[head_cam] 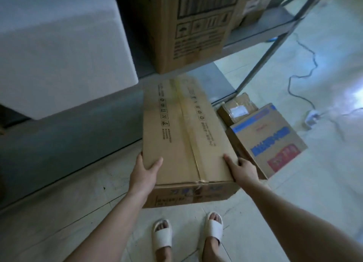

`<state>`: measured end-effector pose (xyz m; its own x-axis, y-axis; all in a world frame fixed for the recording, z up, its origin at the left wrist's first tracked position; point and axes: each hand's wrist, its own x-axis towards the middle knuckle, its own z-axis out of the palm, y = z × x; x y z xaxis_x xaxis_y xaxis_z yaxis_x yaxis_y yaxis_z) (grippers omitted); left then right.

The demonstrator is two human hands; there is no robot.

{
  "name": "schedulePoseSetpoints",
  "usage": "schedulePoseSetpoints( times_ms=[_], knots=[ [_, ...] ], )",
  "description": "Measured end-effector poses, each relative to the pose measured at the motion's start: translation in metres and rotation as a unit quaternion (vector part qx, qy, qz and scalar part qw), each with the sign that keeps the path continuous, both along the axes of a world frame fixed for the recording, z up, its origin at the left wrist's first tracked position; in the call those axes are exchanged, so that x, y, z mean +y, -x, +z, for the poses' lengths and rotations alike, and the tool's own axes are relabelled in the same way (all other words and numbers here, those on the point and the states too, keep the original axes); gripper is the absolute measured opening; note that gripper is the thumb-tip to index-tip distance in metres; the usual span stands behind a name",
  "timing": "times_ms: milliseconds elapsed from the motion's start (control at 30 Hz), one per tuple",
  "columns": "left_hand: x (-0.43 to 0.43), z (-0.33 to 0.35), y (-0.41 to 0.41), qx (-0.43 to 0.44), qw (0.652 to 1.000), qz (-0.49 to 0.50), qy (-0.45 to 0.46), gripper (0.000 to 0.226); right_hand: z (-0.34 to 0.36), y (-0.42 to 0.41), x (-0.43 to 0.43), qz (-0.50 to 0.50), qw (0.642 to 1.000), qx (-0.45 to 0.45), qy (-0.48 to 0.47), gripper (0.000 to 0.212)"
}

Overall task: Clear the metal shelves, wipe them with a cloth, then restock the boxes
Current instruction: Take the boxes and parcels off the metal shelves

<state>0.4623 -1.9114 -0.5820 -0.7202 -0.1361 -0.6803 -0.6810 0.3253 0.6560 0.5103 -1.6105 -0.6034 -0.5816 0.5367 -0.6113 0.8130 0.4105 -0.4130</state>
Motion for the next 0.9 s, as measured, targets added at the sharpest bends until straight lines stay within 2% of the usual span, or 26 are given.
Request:
schedulePoseSetpoints(
  times_ms=[267,600,800,900],
  knots=[
    [0.113,0.002,-0.029,0.013,0.993,-0.119,-0.010,0.078,0.005,-0.089,0.096,-0.083,0.995,0.022,-0.060,0.056],
    [0.260,0.006,-0.080,0.037,0.966,-0.254,0.025,0.079,-0.010,-0.203,0.210,-0.216,0.976,0.026,-0.007,0.060],
    [0.349,-0.004,-0.073,0.051,0.942,-0.332,0.013,0.078,-0.020,-0.231,0.272,-0.275,0.961,0.034,-0.015,0.056],
    [0.387,-0.011,-0.049,0.036,0.931,-0.364,-0.001,0.079,-0.028,-0.227,0.301,-0.304,0.952,0.038,-0.016,0.064]
  ],
)
